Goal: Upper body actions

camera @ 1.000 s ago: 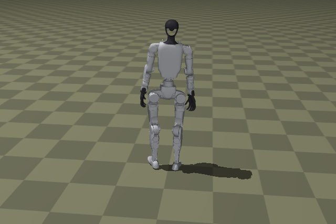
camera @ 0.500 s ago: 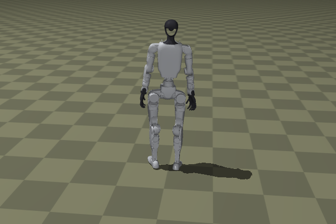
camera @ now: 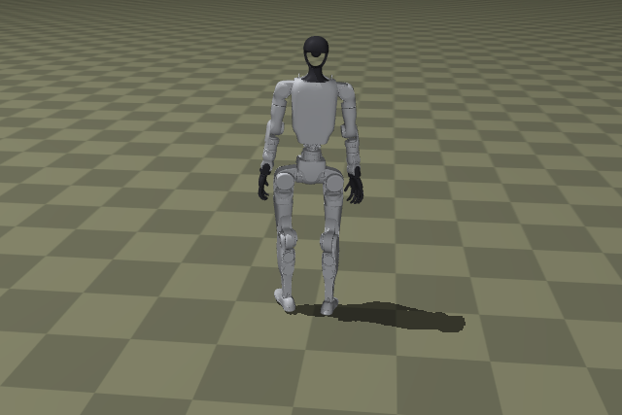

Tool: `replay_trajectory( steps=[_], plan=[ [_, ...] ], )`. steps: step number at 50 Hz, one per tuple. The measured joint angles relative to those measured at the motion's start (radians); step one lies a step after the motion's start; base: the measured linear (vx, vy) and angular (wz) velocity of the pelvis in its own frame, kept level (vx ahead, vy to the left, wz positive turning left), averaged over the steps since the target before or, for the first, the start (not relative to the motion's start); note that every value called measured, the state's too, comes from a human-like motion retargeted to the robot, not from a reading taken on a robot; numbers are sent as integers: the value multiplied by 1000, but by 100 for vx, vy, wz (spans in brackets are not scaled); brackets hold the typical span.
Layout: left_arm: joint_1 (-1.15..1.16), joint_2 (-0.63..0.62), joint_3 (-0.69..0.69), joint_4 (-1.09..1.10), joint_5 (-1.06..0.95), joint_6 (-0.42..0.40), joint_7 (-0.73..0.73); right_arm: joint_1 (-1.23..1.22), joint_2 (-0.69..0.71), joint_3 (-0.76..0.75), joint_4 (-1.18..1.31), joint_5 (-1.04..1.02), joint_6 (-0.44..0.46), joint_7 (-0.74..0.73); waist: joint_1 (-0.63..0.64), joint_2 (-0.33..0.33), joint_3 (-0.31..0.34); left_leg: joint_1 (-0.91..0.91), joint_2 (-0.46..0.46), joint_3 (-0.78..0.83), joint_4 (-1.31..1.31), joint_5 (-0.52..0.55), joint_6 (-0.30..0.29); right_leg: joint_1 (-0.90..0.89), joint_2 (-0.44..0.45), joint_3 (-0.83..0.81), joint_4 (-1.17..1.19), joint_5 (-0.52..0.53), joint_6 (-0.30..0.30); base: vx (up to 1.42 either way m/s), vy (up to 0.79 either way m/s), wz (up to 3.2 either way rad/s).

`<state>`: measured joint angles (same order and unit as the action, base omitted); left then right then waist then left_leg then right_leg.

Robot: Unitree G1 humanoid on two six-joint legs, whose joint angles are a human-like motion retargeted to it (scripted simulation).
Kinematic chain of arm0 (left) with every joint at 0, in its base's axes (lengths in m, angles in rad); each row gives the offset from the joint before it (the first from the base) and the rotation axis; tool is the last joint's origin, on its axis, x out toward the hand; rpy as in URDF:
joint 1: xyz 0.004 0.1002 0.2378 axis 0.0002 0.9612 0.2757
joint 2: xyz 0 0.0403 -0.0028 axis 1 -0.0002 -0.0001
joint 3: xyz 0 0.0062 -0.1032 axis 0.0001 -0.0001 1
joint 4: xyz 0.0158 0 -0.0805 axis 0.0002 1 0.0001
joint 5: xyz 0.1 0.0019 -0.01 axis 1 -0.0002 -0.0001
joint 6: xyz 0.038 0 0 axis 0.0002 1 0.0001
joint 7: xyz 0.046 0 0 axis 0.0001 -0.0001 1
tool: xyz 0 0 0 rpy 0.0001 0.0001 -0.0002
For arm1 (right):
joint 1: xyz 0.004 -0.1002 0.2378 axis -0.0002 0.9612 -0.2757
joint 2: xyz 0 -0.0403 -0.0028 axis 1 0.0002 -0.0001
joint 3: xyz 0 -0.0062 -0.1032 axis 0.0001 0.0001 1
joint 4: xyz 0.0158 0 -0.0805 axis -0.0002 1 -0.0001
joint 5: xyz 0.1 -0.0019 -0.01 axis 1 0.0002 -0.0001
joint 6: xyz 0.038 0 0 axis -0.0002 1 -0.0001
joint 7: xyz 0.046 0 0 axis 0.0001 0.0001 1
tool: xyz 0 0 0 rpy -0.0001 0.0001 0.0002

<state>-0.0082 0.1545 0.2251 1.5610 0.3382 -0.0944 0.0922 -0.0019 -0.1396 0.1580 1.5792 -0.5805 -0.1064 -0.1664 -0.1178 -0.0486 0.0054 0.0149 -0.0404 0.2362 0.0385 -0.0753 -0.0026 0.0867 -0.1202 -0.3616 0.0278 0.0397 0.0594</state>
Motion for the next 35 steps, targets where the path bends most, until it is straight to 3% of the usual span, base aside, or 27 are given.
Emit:
replay_trajectory(
  steps=[23, 35],
  plan=[
    [6, 11, 1, 3, -4, -10, 3, -7, -5, 11, -15, -14, 2, 18, 55, -24, 57, 21, -40, 2, 7, -15, 43, 6, -49, -8, 54, -3, 46, 4, 7, -4],
    [-2, 47, 32, 20, -36, 2, -23, -35, 9, 53, -83, -33, -26, 15, 59, -25, 112, 33, -5, 30, 4, -24, 55, -61, -46, 68, 195, 18, 80, 1, 4, -16]
  ],
)
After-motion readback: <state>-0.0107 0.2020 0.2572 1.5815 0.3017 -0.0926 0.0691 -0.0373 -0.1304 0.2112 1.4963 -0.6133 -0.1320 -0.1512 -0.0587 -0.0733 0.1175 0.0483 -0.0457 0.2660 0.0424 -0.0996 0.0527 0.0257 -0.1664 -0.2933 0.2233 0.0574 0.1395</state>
